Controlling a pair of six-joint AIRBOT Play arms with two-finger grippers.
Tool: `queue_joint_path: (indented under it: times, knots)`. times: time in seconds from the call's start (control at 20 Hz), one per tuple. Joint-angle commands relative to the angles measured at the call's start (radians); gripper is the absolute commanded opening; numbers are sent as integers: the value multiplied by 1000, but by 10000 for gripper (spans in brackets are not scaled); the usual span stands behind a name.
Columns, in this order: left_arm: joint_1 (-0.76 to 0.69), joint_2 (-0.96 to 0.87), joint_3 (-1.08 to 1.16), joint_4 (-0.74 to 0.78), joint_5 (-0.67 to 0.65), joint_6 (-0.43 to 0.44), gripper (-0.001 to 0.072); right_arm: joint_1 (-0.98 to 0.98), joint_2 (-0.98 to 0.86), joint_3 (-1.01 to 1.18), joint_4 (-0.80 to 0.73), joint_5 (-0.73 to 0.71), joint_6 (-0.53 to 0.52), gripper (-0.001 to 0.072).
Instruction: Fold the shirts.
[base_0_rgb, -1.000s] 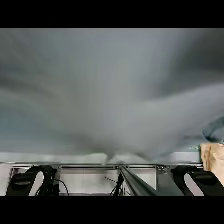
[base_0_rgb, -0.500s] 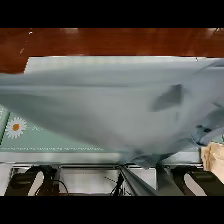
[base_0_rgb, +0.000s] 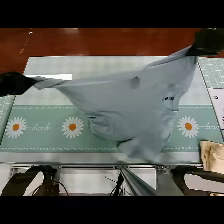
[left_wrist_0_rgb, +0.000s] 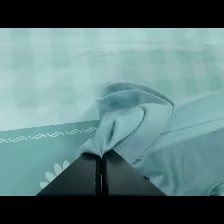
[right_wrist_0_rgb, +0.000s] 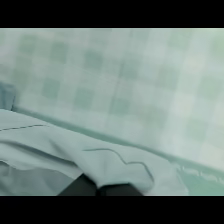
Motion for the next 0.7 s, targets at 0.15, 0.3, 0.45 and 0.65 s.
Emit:
queue_joint_path:
  times: [0.15,0.3,0.45,0.65]
  knots:
    - [-125,-322,-62,-54,309,65,24,2,-243,1,13,-263,5,14]
    - [-196,-491,-61,-53,359,85,24,2,-330,1,-15,-244,7,14]
    - [-203,-603,-61,-56,319,80,25,2,-392,1,-39,-218,16,18]
    - [-158,-621,0,-51,206,95,293,-5,-374,15,-31,-197,-104,367]
